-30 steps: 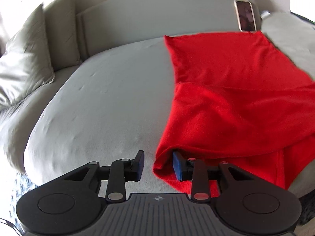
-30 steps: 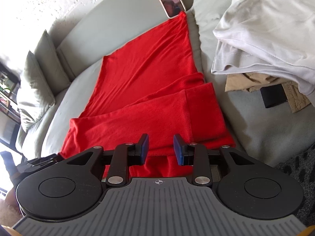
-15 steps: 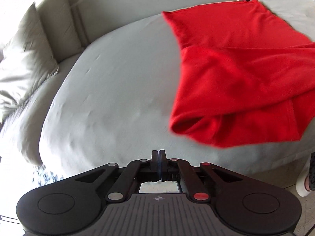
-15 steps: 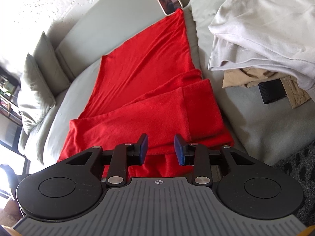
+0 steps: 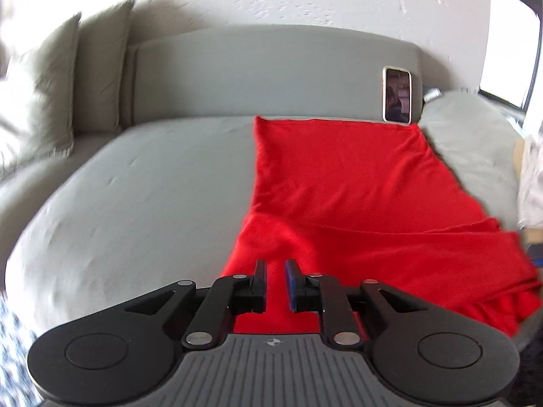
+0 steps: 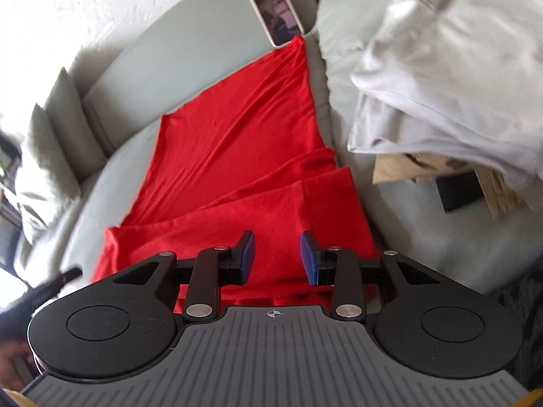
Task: Fold clothes
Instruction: 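Grasp the folded edge with the left gripper, pull it straight, release, then move both grippers to the collar end of the red sweatshirt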
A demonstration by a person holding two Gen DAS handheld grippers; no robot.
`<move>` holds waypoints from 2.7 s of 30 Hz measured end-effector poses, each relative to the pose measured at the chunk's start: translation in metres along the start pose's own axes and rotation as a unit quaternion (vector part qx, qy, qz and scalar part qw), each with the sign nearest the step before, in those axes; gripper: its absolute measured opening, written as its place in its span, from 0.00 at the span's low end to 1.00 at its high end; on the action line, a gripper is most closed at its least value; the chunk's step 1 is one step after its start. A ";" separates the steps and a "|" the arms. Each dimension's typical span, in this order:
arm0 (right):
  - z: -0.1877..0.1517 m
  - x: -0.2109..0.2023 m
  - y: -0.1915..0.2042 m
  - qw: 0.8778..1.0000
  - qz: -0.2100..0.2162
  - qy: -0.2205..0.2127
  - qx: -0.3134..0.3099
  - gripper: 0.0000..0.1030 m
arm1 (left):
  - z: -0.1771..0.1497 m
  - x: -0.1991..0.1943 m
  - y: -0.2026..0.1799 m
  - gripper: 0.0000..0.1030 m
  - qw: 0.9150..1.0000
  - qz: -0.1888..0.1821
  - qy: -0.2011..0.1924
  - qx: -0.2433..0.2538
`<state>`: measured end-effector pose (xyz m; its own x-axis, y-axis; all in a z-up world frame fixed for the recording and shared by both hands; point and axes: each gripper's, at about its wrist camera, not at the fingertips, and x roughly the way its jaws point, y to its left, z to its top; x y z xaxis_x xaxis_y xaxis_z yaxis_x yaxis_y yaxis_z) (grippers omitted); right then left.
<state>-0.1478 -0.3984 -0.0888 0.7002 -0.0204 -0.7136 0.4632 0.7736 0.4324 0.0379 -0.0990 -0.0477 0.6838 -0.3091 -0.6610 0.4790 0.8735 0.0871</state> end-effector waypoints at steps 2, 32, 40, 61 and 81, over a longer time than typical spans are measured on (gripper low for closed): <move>-0.002 0.007 0.006 0.999 -0.017 0.002 -0.035 0.39 | -0.004 0.020 -0.012 0.16 0.999 0.029 0.028 0.013; 0.031 0.020 0.035 0.996 -0.038 0.015 -0.085 0.25 | 0.035 0.044 -0.009 0.19 0.998 0.004 0.057 -0.030; -0.005 0.030 0.066 0.974 -0.051 0.074 -0.207 0.35 | -0.010 0.031 -0.069 0.24 0.990 -0.059 0.091 0.094; 0.119 -0.083 0.106 0.989 0.061 -0.034 -0.128 0.45 | 0.129 -0.027 -0.001 0.45 0.997 -0.053 -0.056 -0.009; 0.266 0.164 0.025 0.997 -0.074 -0.032 0.009 0.50 | 0.220 0.231 0.031 0.53 0.998 0.001 0.008 -0.068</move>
<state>0.1232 -0.5503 -0.0486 0.6563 -0.1743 -0.7341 0.5736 0.7473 0.3354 0.3320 -0.2259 -0.0335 0.6760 -0.3018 -0.6723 0.3969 0.9178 -0.0129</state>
